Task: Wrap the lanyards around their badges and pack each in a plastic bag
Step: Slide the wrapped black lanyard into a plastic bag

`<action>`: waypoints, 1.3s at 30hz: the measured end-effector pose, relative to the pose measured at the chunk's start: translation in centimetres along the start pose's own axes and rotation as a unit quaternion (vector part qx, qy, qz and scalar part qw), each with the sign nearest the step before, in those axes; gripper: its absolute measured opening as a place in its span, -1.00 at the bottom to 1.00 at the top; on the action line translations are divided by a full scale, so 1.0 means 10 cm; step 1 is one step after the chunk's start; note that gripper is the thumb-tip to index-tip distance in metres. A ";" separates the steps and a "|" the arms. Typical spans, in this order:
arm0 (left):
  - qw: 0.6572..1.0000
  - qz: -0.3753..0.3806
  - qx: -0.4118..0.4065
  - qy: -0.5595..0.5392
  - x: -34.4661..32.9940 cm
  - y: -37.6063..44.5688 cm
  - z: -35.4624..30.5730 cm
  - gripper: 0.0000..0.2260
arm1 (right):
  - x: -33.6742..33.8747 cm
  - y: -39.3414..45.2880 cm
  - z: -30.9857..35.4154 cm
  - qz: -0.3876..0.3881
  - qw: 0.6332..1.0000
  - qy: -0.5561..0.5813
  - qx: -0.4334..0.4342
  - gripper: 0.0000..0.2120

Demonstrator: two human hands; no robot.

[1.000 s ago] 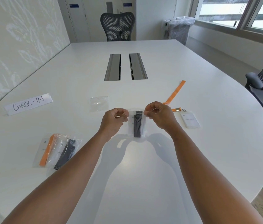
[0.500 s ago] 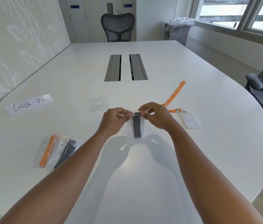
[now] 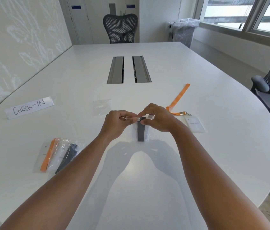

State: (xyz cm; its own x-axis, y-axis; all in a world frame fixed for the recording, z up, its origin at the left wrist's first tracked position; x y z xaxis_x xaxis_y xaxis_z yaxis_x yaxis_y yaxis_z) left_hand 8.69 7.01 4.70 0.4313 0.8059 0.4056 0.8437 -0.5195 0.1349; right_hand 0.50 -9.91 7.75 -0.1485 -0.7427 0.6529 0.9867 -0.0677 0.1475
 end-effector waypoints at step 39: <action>0.990 -0.008 0.039 0.133 0.24 -0.02 0.04 -0.93 | 0.05 -0.08 -0.14 -0.108 0.993 0.045 -0.009 -0.73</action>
State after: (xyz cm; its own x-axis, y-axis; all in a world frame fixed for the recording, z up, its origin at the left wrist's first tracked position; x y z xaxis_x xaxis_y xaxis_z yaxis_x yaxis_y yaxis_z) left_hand 9.69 9.18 5.30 0.3269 0.7051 0.6292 0.8767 -0.4750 0.0767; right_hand -0.30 -11.19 6.95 -0.3511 -0.7658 0.5387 0.9337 -0.2434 0.2625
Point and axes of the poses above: each hand's wrist, its own y-axis towards the middle knuckle, its own x-axis out of the back of the hand, z = x × y, the point moved 4 cm from there along y, towards the middle knuckle, and after that the axes turned 3 degrees about x, right-handed, at the moved point
